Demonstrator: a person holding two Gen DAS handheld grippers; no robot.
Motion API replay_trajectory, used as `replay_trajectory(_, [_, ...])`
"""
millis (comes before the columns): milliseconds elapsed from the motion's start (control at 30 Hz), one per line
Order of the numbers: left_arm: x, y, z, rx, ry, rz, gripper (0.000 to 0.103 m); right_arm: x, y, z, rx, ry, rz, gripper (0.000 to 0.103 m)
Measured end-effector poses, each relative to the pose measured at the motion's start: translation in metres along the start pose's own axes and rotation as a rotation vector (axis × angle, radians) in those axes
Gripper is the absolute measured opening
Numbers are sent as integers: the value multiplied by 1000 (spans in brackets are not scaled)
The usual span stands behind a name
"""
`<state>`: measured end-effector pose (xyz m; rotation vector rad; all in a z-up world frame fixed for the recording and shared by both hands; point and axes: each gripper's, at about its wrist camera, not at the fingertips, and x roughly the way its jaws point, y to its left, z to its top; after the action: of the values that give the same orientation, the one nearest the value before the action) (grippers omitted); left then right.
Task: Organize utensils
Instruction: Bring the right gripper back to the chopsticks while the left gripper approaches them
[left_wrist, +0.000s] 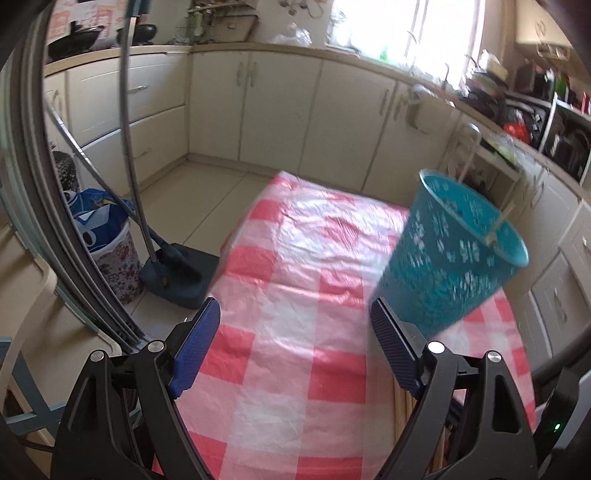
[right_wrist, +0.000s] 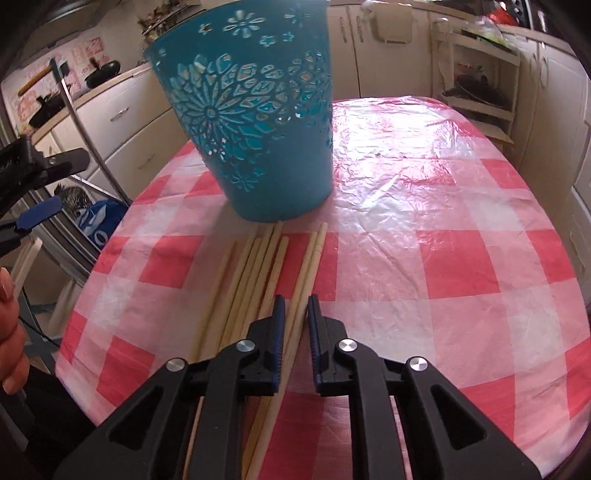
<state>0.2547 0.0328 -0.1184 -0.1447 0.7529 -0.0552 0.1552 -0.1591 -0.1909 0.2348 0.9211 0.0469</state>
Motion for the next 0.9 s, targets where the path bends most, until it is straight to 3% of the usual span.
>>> replay_trajectory(100, [14,-20,-18,75,78,-28,80,-1,0,0,-44,13,-1,13])
replay_trajectory(267, [38,-44,-48,163,199,-63,80,-5,-23,2,25,32,57,13])
replay_trajectory(467, [48,-62,-63,249,236,-36,80,-8,-33,0,55,23,80,13])
replay_trajectory(600, [55,-61,-69,254,264,-38,80,-13,-40,1,92,-3,107,14])
replay_trajectory(900, [59,-71,-76,300,274,-28,80,-10,-34,1,40,9,47,16])
